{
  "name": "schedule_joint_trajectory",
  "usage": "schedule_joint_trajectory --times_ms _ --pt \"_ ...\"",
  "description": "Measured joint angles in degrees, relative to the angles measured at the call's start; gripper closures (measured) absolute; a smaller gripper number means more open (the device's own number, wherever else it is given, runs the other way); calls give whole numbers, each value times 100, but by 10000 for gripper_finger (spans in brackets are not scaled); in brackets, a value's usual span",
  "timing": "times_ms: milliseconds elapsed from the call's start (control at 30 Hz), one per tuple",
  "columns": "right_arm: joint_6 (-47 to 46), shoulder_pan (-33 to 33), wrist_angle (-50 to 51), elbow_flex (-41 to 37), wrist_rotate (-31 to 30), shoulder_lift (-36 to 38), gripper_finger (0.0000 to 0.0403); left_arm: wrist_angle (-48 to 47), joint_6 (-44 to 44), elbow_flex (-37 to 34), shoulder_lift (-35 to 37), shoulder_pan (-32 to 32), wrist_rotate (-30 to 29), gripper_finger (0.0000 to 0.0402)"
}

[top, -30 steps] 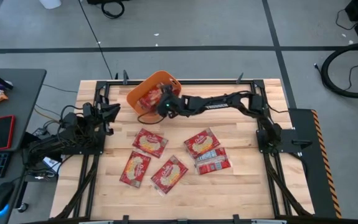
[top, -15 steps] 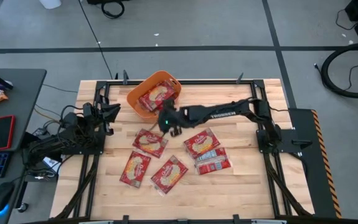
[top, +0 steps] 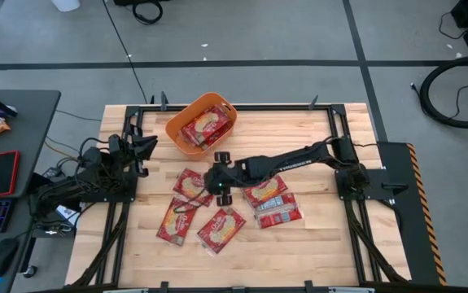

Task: Sort popcorn bags into baskets
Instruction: Put the red popcorn bag into the orange bin

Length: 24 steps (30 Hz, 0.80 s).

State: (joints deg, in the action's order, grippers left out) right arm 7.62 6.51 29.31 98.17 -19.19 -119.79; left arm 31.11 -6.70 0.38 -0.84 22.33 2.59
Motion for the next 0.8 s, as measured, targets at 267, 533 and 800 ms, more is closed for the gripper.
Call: schedule_joint_trajectory --times_ms 267,533,800 --pt "-1166 44 -295 -660 234 -11 168 -2 -15 0 0 0 2 345" --pt "-2399 -182 -1696 -1711 660 -9 181 -1 -15 0 2 0 2 345" --pt "-2713 -433 -2245 -2099 886 -8 192 -1 -15 0 2 0 2 345"
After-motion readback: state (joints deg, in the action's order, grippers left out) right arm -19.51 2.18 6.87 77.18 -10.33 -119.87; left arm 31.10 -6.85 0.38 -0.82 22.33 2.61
